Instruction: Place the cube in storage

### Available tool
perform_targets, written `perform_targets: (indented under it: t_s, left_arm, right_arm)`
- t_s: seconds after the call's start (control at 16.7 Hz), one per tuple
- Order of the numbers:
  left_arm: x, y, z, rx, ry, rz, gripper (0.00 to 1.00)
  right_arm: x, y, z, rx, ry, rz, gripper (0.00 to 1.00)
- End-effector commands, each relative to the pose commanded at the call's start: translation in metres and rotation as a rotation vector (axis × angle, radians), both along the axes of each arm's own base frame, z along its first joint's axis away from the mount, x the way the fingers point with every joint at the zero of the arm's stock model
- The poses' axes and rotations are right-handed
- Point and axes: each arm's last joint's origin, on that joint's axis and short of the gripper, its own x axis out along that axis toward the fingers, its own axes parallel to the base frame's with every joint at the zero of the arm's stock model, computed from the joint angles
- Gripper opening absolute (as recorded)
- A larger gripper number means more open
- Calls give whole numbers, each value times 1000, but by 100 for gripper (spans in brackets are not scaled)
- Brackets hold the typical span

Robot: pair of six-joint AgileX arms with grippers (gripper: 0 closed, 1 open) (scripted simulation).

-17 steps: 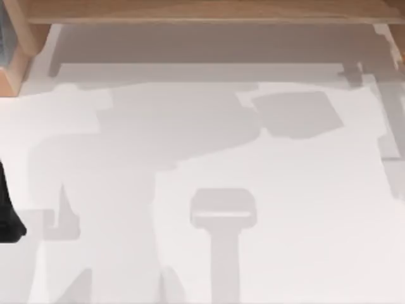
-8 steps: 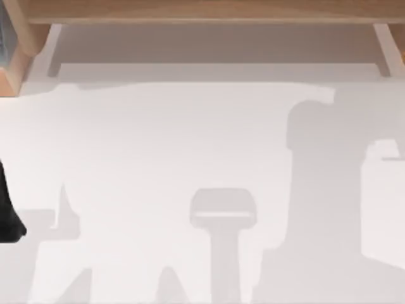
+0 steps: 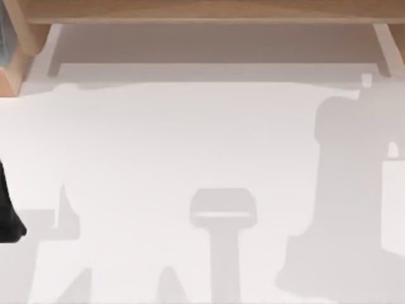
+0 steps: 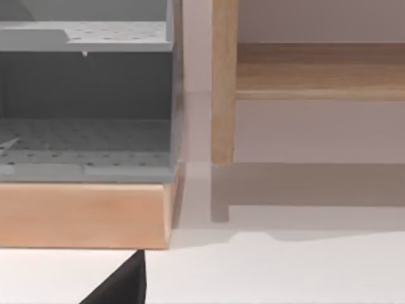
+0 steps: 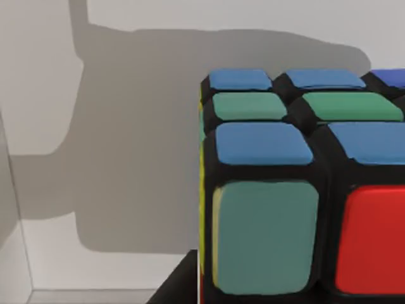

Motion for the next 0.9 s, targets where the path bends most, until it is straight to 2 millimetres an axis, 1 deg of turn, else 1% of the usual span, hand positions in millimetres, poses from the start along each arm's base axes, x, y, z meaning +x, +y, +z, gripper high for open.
perform_targets:
  t_s: [0.06, 0.84, 0.9]
  left_arm:
    - [0, 0, 0, 0, 0, 0, 100]
    - [0, 0, 0, 0, 0, 0, 100]
    - [0, 0, 0, 0, 0, 0, 100]
  right_arm:
    - [0, 0, 0, 0, 0, 0, 0]
    - [0, 0, 0, 0, 0, 0, 98]
    - [0, 0, 0, 0, 0, 0, 100]
